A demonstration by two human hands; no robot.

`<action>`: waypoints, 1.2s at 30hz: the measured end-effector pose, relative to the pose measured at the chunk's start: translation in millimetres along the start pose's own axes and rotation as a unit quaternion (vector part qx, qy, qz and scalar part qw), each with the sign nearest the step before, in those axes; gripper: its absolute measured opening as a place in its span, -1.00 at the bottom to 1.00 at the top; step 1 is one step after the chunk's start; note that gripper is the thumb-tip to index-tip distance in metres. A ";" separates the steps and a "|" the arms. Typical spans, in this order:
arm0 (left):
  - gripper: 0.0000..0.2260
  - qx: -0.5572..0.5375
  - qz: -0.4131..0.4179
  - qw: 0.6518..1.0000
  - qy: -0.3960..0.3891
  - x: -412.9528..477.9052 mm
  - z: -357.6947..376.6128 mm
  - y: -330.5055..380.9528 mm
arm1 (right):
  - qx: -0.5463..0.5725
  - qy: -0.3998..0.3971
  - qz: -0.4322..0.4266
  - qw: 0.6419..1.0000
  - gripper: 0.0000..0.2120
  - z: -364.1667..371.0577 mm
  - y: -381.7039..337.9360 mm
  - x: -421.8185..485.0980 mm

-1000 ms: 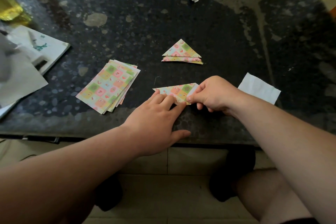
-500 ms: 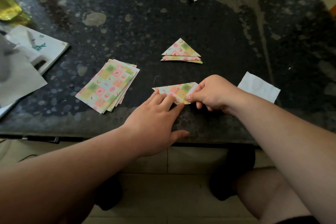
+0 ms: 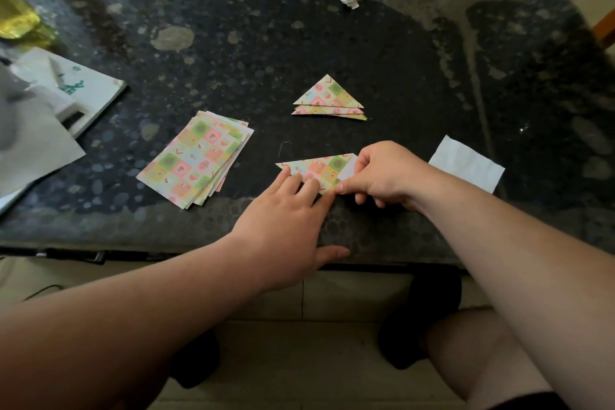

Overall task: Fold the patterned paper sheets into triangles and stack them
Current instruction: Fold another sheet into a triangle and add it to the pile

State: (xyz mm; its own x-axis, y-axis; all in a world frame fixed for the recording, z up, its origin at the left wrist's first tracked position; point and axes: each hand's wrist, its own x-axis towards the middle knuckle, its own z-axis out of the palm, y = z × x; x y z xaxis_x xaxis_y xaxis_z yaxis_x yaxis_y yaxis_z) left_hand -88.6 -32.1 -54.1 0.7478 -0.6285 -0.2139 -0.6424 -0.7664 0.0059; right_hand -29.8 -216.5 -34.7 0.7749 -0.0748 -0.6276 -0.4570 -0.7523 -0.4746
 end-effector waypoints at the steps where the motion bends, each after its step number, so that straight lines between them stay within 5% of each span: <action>1: -0.18 0.000 -0.001 1.000 -0.001 0.4 -0.1 0.7 | -0.001 -0.002 -0.003 1.000 -0.69 -0.3 0.0 -0.3; 12: -0.16 0.000 -0.003 1.000 -0.004 0.9 -2.8 2.8 | 0.022 -0.030 -0.023 0.999 -0.84 -5.3 5.1 -2.4; 36: -0.20 0.021 -0.019 0.999 0.019 4.4 6.0 6.4 | 0.023 -0.009 0.009 1.000 -0.82 -0.3 1.7 3.7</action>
State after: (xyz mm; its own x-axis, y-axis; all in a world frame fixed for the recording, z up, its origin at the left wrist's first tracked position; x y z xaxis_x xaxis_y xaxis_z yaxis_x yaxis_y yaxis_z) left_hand -90.4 -39.0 -60.9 0.7772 -0.6039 -0.1767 -0.6190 -0.7842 -0.0426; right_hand -27.6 -218.3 -37.6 0.7588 -0.0760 -0.6468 -0.4907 -0.7198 -0.4910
